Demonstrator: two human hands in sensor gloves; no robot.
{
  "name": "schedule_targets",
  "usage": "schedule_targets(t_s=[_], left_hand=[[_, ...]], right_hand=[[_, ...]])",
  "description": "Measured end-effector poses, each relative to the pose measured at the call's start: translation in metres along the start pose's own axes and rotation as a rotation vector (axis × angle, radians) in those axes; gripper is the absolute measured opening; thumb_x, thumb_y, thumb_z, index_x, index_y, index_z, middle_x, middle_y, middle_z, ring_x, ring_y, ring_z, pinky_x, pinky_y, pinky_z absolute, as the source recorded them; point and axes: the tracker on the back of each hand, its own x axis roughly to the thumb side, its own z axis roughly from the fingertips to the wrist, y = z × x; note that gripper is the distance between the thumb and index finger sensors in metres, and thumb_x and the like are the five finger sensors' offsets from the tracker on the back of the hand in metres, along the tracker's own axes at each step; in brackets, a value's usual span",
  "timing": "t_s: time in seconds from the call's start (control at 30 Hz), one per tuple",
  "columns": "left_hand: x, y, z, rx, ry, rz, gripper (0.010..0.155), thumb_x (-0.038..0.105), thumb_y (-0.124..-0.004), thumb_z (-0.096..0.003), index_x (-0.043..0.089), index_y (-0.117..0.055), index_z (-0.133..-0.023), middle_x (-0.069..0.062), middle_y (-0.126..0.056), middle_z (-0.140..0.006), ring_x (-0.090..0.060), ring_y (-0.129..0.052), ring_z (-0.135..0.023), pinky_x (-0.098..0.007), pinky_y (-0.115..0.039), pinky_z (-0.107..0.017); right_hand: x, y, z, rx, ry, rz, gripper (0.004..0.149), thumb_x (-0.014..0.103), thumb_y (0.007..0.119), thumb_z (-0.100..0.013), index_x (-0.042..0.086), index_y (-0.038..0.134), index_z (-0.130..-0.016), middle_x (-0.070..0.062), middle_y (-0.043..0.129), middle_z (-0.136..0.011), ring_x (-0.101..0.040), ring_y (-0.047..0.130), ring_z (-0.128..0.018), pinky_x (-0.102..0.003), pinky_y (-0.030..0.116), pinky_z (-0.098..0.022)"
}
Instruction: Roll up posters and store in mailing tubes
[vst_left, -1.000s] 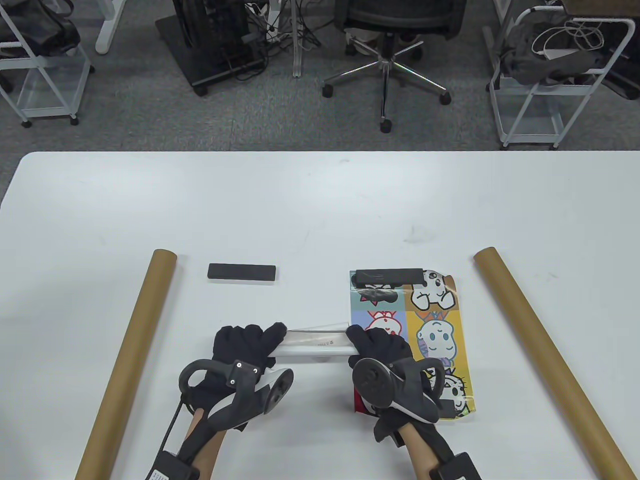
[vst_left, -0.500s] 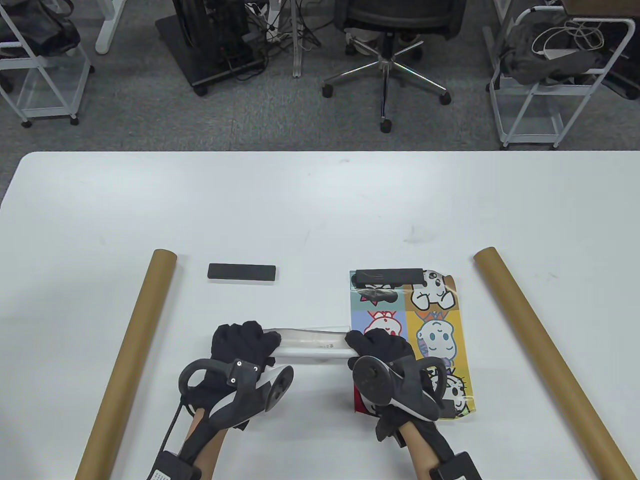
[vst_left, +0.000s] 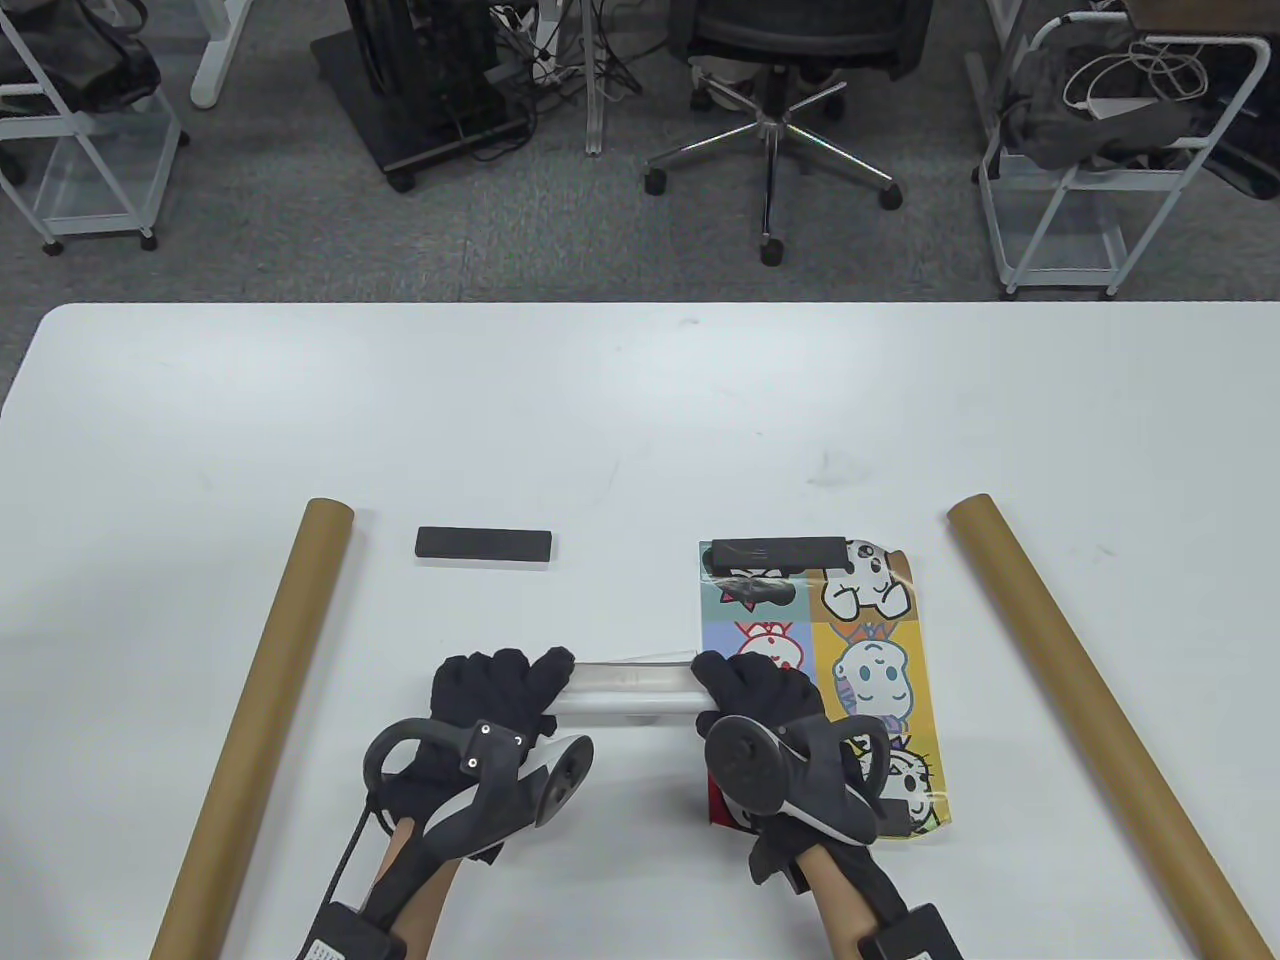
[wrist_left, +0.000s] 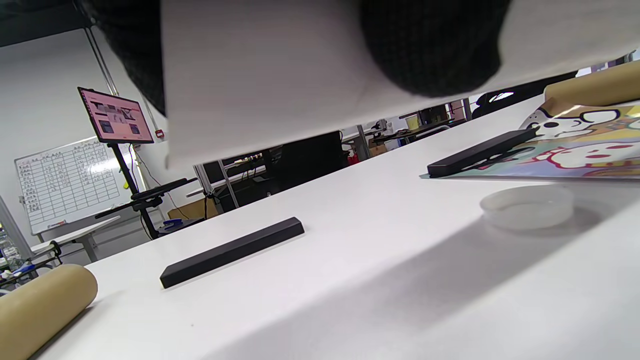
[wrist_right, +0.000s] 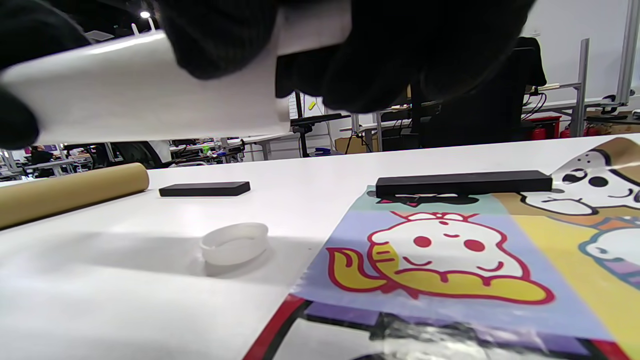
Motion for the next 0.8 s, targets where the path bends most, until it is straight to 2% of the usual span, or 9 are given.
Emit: schedule_targets(t_s=[0.13,0.33,0.43,0.67,0.8], left_hand=[[-0.0004,0.0009,-0.0007,-0.006,-0.005,0.013,0.052,0.044,-0.076,-0.0431,0.038,-0.066,-0.093,0.012,-0.088,-0.085,-0.014,-0.097,-0.073,-0.047,-0.081,-0.072],[-0.0011,0.0011,-0.0001,0.005,0.010,0.021,0.049,0.045,-0.075,-0.0435,0.041,-0.072,-0.092,0.007,-0.082,-0.095,-0.019,-0.093,-0.082,-0.050,-0.077,-0.074],[-0.0025,0.0023,-0.0002,0.013,0.027,0.029,0.050,0.045,-0.073,-0.0435,0.042,-0.074,-0.094,0.008,-0.084,-0.094,-0.020,-0.094,-0.082,-0.051,-0.078,-0.074],[0.0003,-0.0006,-0.0003,-0.007,-0.002,0.004,0.057,0.042,-0.066,-0.0460,0.038,-0.063,-0.103,0.007,-0.083,-0.093,-0.020,-0.093,-0.080,-0.052,-0.077,-0.074],[0.0001,0.0007,-0.0007,0.015,0.001,0.012,0.065,0.046,-0.073,-0.0431,0.039,-0.051,-0.104,0.012,-0.085,-0.087,-0.015,-0.095,-0.073,-0.048,-0.079,-0.073]], right_hand=[[-0.0009,-0.0022,-0.0002,-0.004,0.007,0.041,0.050,0.032,0.073,-0.045,0.022,0.073,-0.094,-0.013,0.077,-0.092,-0.032,0.089,-0.066,-0.063,0.069,-0.065],[-0.0021,0.0000,-0.0001,0.015,0.043,0.034,0.052,0.033,0.070,-0.046,0.024,0.071,-0.097,-0.014,0.075,-0.092,-0.033,0.087,-0.065,-0.064,0.067,-0.065],[-0.0020,-0.0012,-0.0001,0.010,0.037,0.023,0.054,0.033,0.069,-0.047,0.019,0.069,-0.099,-0.015,0.076,-0.092,-0.033,0.087,-0.064,-0.064,0.067,-0.065],[-0.0050,-0.0016,0.0005,-0.014,0.026,-0.021,0.058,0.033,0.071,-0.047,0.013,0.065,-0.102,-0.017,0.073,-0.095,-0.034,0.087,-0.066,-0.065,0.067,-0.065],[-0.0059,-0.0025,0.0000,-0.015,0.030,0.008,0.055,0.033,0.074,-0.045,0.017,0.069,-0.097,-0.014,0.076,-0.092,-0.032,0.088,-0.064,-0.063,0.069,-0.065]])
